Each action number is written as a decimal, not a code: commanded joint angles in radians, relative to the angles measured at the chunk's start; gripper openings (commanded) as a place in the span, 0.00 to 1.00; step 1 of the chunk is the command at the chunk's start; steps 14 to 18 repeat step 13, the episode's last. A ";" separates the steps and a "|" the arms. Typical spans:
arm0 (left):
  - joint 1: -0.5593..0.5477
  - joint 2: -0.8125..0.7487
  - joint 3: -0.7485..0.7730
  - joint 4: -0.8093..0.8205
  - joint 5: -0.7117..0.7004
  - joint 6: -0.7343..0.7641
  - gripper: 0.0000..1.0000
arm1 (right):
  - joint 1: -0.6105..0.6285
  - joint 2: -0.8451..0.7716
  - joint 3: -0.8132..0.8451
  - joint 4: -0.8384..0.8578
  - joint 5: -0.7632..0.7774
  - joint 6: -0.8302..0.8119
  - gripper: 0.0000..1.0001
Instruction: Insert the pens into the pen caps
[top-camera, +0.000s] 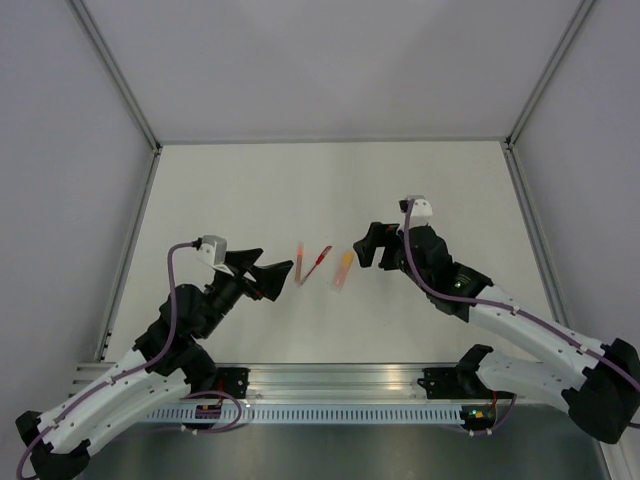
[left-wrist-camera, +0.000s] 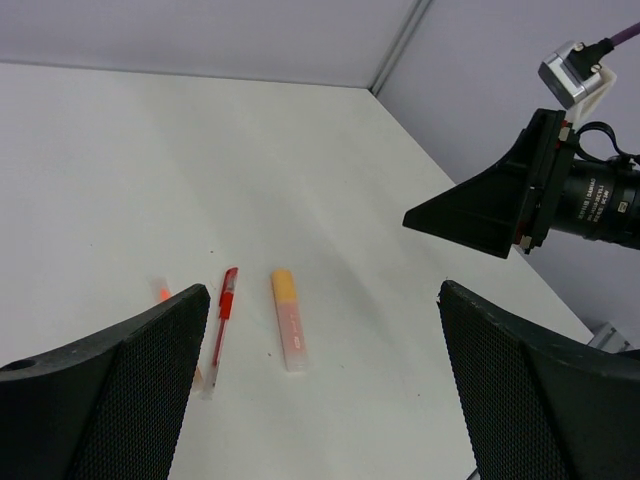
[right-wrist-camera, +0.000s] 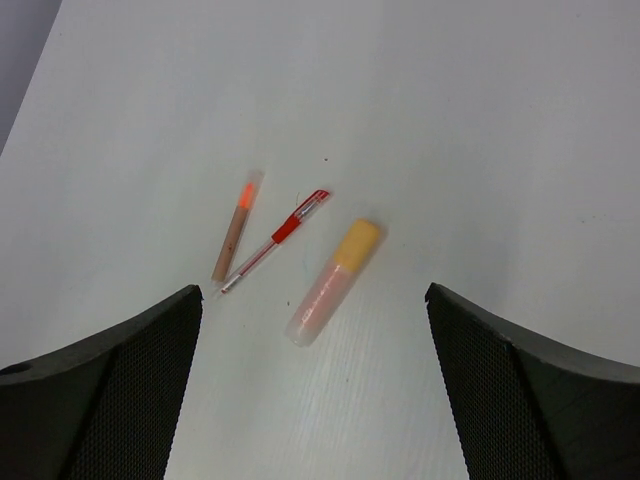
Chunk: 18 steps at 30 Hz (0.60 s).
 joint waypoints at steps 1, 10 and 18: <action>-0.003 -0.021 -0.001 0.023 0.052 0.056 1.00 | -0.004 -0.119 -0.102 0.075 0.058 -0.031 0.98; -0.003 -0.026 -0.013 0.045 0.077 0.082 1.00 | -0.004 -0.323 -0.233 0.154 0.195 -0.014 0.98; -0.003 -0.029 -0.019 0.046 0.061 0.083 1.00 | -0.004 -0.352 -0.245 0.164 0.189 -0.023 0.98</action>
